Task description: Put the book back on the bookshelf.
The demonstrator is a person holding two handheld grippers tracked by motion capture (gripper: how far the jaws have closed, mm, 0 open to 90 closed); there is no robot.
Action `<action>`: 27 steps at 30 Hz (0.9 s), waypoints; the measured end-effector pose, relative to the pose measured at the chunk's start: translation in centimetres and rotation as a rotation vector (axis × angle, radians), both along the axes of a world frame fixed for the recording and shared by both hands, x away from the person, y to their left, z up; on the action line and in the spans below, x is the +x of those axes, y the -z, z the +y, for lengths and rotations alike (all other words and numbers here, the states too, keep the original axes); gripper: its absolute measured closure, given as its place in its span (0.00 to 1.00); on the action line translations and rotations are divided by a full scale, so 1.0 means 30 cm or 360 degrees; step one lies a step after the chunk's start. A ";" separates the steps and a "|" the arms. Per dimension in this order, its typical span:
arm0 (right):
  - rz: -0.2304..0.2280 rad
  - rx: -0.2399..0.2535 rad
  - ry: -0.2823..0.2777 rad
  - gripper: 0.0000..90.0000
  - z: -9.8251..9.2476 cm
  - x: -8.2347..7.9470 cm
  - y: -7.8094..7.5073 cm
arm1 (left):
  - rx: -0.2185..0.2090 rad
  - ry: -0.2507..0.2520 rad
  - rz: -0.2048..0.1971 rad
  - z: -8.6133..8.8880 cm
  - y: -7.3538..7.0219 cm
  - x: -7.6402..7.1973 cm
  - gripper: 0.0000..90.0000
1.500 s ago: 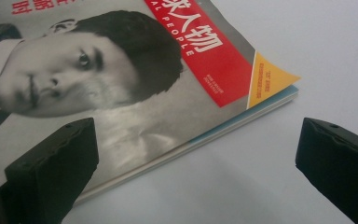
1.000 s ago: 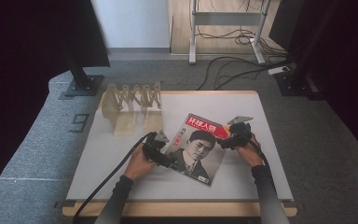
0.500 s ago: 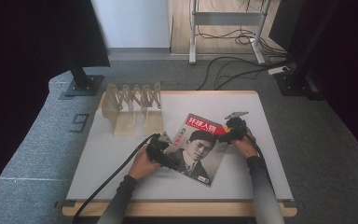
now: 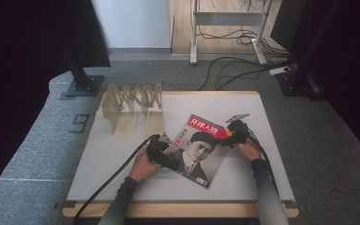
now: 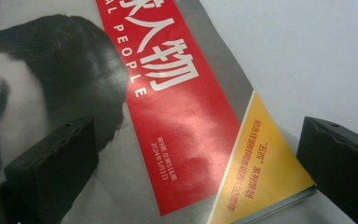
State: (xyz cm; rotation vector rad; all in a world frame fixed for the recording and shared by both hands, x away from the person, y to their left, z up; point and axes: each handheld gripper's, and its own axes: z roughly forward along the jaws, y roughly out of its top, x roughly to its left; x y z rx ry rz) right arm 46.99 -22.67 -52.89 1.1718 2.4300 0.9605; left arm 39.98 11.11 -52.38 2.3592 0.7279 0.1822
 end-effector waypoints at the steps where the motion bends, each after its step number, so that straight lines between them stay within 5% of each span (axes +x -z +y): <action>1: -0.0005 0.0002 -0.0008 0.00 -0.001 -0.002 0.001 | -0.0001 0.0014 0.0004 -0.004 0.000 -0.006 0.00; 18: 0.0021 -0.0012 -0.0128 0.00 -0.012 -0.113 -0.003 | 0.0023 0.0087 0.0008 -0.011 -0.004 -0.155 0.00; 22: 0.0039 -0.0036 -0.0181 0.02 -0.027 -0.127 -0.011 | 0.0009 0.0097 0.0006 -0.006 -0.002 -0.162 0.00; 27: 0.0061 -0.0004 -0.0123 0.04 -0.065 -0.113 -0.013 | 0.0005 0.0107 0.0012 -0.003 -0.002 -0.160 0.00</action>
